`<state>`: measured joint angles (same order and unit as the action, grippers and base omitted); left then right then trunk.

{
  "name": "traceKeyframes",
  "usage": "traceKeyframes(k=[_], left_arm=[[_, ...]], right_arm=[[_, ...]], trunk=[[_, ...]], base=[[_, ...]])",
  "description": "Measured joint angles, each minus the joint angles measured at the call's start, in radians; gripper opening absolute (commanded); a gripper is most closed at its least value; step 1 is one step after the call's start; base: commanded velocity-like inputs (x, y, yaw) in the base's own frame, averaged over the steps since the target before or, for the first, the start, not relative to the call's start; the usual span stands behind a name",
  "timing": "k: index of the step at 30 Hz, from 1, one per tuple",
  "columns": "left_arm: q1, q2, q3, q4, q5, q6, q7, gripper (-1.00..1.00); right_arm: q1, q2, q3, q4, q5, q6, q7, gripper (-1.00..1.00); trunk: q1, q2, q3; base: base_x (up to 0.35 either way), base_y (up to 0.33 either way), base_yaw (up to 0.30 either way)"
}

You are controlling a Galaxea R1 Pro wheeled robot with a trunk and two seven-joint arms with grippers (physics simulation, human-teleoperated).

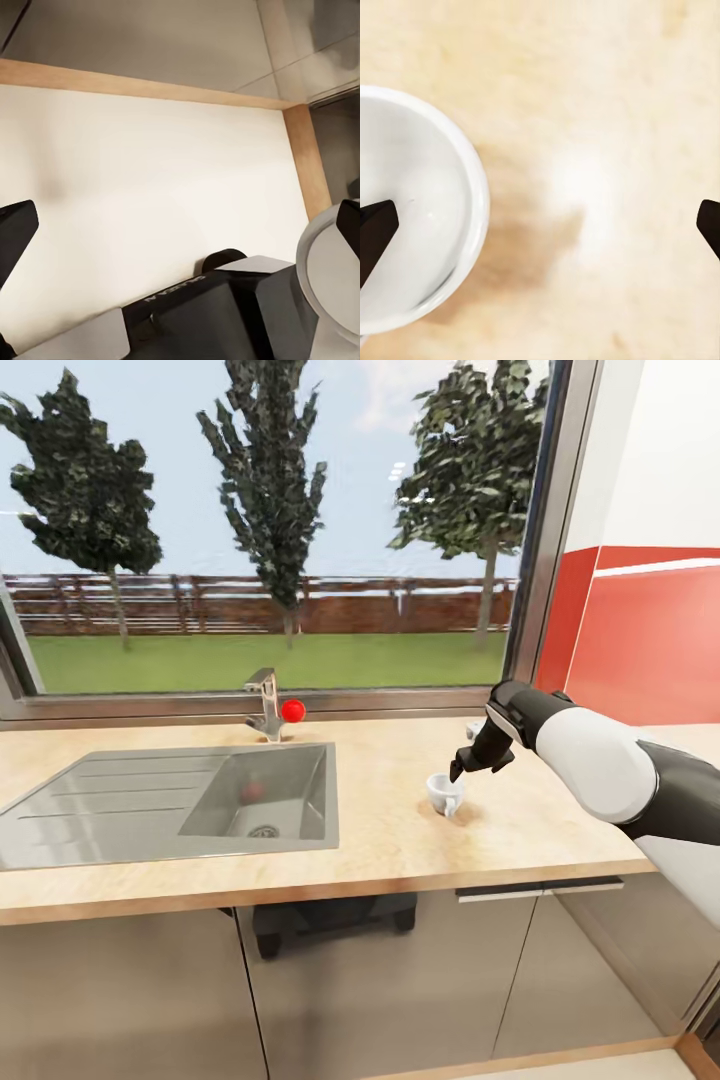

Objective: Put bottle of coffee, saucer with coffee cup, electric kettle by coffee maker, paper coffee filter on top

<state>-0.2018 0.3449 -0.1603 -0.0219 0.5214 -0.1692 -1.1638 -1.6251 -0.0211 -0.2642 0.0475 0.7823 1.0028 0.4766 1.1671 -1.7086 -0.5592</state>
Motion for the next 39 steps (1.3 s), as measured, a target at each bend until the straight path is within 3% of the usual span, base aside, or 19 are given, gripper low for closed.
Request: traceKeyframes(k=[39], left_arm=[[0.0, 0.0, 0.0, 0.0, 0.0, 0.0, 0.0, 1.0]], right_arm=[[0.0, 0.0, 0.0, 0.0, 0.0, 0.0, 0.003, 1.0]], trunk=[[0.0, 0.0, -0.024]], base=[[0.0, 0.0, 0.0]])
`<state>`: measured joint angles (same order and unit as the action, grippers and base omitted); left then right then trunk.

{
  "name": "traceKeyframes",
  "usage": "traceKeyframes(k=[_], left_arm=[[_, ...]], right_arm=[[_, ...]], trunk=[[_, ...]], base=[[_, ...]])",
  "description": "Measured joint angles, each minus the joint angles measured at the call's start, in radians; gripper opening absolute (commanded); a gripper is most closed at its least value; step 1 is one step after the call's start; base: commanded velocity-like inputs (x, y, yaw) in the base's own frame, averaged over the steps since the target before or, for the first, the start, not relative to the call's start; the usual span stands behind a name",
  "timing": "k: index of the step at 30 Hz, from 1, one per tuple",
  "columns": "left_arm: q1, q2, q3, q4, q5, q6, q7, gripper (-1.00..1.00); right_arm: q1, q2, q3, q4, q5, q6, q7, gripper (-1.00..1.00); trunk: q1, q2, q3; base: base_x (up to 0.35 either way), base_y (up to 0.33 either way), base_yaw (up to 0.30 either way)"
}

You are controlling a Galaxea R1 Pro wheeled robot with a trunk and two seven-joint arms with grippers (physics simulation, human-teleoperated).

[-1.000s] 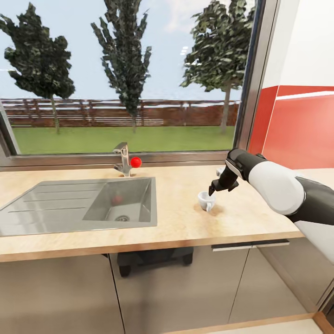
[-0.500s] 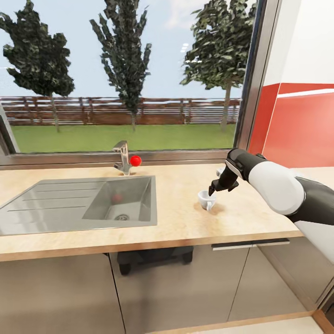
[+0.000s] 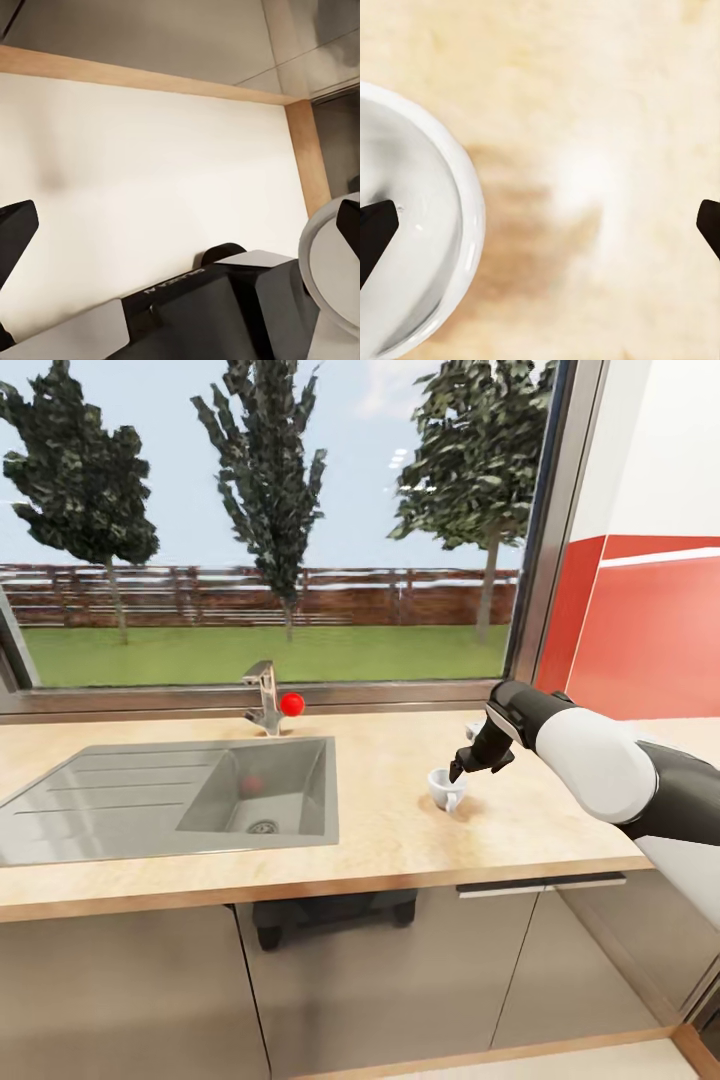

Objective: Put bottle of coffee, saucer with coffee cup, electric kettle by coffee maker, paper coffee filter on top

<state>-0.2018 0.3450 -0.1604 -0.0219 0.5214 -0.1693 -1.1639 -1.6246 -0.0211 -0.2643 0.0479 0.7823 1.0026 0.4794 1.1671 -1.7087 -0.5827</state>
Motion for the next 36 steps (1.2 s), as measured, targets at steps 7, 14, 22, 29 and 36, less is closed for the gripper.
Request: traceKeyframes(k=[7, 14, 22, 29, 36], left_arm=[[0.0, 0.0, 0.0, 0.0, 0.0, 0.0, 0.0, 1.0], [0.0, 0.001, 0.0, 0.0, 0.0, 0.0, 0.0, 1.0], [0.0, 0.001, 0.0, 0.0, 0.0, 0.0, -0.001, 1.0], [0.0, 0.001, 0.0, 0.0, 0.0, 0.0, -0.001, 1.0], [0.0, 0.001, 0.0, 0.0, 0.0, 0.0, -0.001, 1.0]], right_arm=[[0.0, 0.0, 0.0, 0.0, 0.0, 0.0, 0.0, 1.0], [0.0, 0.0, 0.0, 0.0, 0.0, 0.0, 0.0, 1.0], [0.0, 0.0, 0.0, 0.001, 0.0, 0.0, 0.0, 1.0], [0.002, 0.0, 0.0, 0.001, 0.0, 0.0, 0.0, 1.0], [0.006, 0.0, 0.0, 0.001, 0.0, 0.0, 0.0, 1.0]], trunk=[[0.0, 0.0, -0.003], [0.0, 0.0, -0.005], [0.0, 0.0, -0.01], [0.0, 0.0, -0.011], [0.0, 0.0, -0.018]], base=[[0.0, 0.0, 0.0], [0.0, 0.0, 0.0], [0.0, 0.0, 0.0], [0.0, 0.0, 0.0], [0.0, 0.0, 0.0]])
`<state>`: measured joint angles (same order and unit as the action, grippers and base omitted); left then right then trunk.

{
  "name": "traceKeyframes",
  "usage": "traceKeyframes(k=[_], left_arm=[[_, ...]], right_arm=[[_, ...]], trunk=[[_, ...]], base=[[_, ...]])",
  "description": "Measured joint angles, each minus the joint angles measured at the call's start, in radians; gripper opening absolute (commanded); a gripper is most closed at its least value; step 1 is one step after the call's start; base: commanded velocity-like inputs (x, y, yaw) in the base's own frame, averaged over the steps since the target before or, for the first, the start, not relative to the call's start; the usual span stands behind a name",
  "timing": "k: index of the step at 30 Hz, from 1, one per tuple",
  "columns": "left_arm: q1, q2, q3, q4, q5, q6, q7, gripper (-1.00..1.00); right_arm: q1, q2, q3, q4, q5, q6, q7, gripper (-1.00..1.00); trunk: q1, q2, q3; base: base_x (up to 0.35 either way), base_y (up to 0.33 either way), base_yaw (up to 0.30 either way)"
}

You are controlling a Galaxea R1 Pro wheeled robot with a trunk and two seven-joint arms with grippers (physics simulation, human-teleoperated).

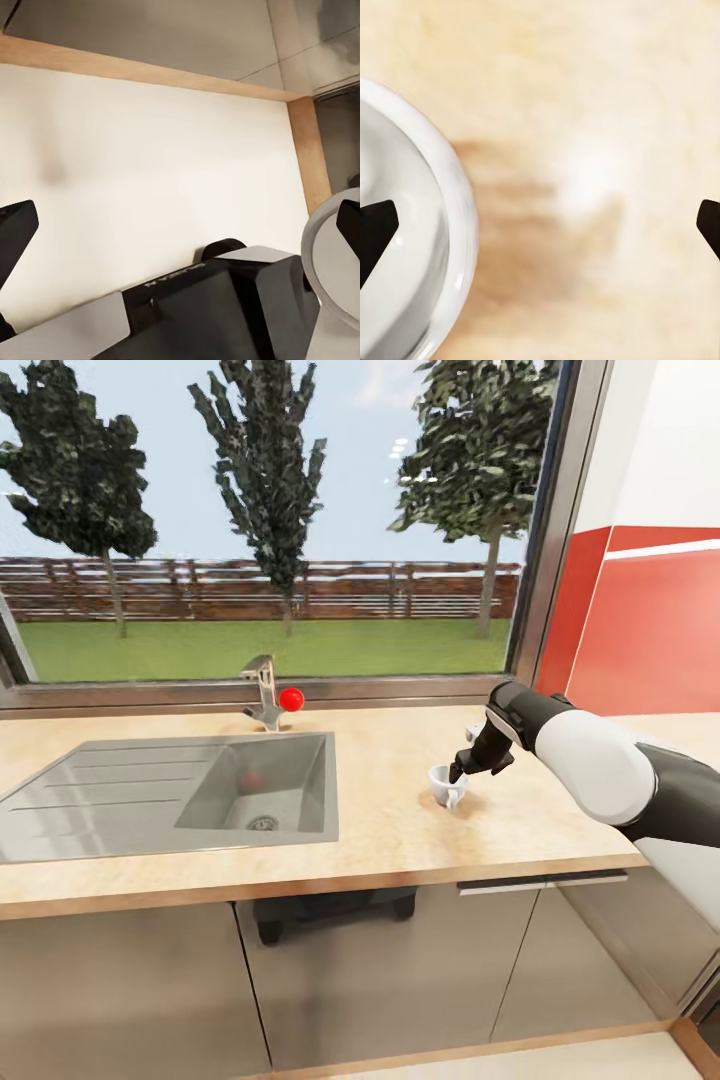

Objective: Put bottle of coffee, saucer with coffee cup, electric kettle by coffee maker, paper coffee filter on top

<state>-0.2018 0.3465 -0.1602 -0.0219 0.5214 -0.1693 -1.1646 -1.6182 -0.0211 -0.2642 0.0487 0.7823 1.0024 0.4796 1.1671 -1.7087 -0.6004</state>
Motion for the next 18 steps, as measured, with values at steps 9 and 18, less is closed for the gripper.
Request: traceKeyframes(k=[9, 18], left_arm=[[0.0, 0.0, 0.0, 0.0, 0.0, 0.0, 0.0, 1.0], [0.0, 0.0, 0.0, 0.0, 0.0, 0.0, 0.001, 1.0]], right_arm=[[0.001, 0.0, 0.0, 0.0, 0.0, 0.0, 0.0, -1.0], [0.0, 0.0, 0.021, -0.004, 0.023, -0.007, 0.0, -1.0]], trunk=[[0.0, 0.0, -0.001], [0.0, 0.0, -0.001]], base=[[0.0, 0.0, 0.0], [0.0, 0.0, 0.0]])
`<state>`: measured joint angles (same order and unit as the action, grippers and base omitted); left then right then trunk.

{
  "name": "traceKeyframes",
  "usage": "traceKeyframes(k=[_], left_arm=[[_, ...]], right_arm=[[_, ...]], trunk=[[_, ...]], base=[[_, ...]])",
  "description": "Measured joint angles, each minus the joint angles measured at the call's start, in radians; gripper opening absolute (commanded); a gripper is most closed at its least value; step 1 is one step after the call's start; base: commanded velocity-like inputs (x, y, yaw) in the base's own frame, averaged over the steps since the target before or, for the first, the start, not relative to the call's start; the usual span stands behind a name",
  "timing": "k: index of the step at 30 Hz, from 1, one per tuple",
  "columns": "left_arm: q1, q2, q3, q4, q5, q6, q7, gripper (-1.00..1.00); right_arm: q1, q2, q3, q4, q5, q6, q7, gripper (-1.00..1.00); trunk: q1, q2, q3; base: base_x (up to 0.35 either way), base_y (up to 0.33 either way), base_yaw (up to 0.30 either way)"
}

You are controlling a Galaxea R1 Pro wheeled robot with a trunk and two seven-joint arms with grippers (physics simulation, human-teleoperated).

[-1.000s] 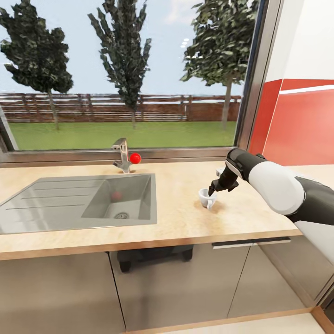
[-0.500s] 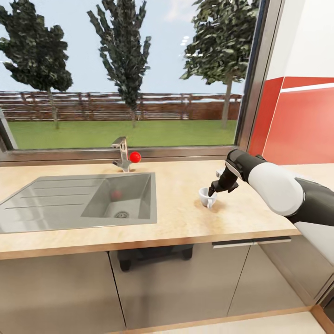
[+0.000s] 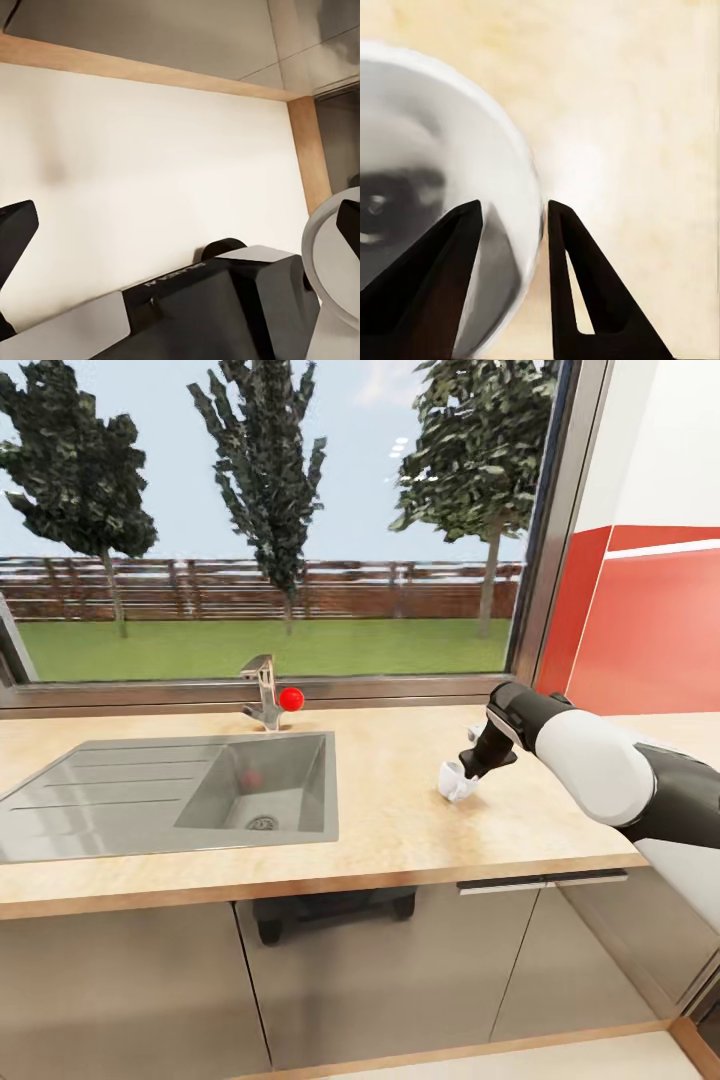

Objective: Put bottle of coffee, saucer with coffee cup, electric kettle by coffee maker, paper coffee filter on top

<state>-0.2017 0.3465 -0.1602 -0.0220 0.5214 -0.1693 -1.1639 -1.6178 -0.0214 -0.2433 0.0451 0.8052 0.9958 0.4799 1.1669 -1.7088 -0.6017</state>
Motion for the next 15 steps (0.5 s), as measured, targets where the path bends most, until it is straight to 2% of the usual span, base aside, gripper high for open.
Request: traceKeyframes(k=[13, 15], left_arm=[[0.0, 0.0, 0.0, 0.0, 0.0, 0.0, 0.0, 1.0], [0.0, 0.0, 0.001, 0.0, 0.0, 0.0, 0.001, 1.0]], right_arm=[[0.0, 0.0, 0.0, 0.002, -0.002, 0.0, 0.0, -1.0], [0.0, 0.0, -0.012, 0.003, -0.014, 0.003, 0.0, -1.0]], trunk=[[0.0, 0.0, 0.0], [-0.004, 0.007, 0.003]], base=[[0.0, 0.0, 0.0], [0.0, 0.0, 0.0]])
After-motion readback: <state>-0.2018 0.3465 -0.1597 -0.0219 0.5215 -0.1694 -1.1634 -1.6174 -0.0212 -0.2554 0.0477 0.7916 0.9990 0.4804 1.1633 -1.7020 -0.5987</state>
